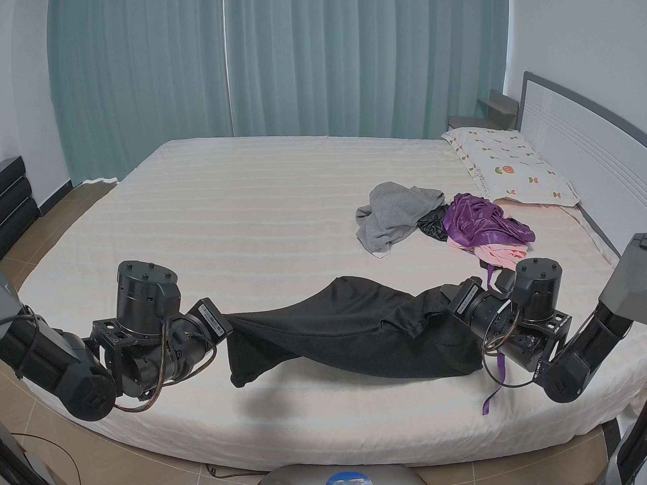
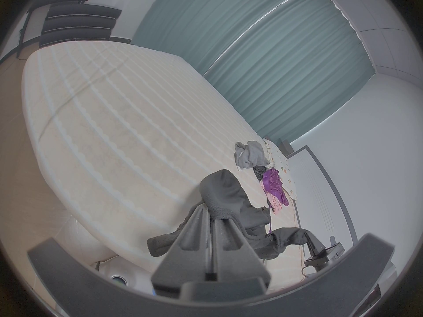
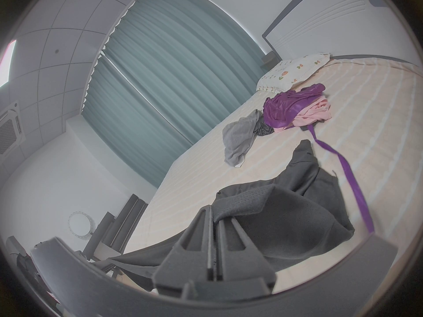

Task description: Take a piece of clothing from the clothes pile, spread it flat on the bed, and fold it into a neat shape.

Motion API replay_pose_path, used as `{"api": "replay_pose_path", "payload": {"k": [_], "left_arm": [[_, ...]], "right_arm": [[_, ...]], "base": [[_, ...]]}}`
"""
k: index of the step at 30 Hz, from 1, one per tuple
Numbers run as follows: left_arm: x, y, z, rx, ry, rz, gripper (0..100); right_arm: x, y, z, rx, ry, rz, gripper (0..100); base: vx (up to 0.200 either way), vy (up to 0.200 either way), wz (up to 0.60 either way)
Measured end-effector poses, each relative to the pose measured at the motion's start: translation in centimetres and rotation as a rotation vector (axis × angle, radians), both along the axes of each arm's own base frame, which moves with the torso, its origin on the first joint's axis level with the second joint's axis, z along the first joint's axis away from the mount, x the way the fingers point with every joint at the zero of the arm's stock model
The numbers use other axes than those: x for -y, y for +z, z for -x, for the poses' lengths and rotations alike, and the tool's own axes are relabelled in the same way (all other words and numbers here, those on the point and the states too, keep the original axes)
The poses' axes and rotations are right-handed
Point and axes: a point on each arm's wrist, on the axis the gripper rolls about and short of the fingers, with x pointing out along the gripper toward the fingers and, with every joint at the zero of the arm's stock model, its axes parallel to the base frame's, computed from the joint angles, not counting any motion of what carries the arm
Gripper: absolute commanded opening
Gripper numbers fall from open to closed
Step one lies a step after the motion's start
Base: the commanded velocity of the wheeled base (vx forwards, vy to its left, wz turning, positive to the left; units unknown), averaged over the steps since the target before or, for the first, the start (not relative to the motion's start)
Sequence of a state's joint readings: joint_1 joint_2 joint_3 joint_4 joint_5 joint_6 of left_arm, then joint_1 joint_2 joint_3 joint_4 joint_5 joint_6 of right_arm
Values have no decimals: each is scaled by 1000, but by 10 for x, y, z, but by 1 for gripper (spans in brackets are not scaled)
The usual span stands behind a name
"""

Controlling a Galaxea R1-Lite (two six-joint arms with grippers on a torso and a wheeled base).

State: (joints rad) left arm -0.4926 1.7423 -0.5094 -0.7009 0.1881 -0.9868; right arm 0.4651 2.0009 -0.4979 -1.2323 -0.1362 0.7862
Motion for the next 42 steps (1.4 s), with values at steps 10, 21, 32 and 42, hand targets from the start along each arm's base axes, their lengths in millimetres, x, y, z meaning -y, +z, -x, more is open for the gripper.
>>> {"api": "replay_pose_path", "payload": {"k": [10,21,32,42], "left_arm": [[1,-1,2,-5,-5,-1,0],[1,-1,2,-7,-7,-4,0],[-4,-2,6,-11,3,-7,0],[-4,-1,18,-25,-1,-31,0]], "right_arm": [[3,-5,-7,-10,-19,-2,0],[3,-3,-6,-7,-17,-5,0],[6,-1,0,-10,-18,-7,0],[13,3,19,-28,-13,-4,0]], "base": [[0,200,0],[0,182,0],[0,0,0],[-80,0,0]]}}
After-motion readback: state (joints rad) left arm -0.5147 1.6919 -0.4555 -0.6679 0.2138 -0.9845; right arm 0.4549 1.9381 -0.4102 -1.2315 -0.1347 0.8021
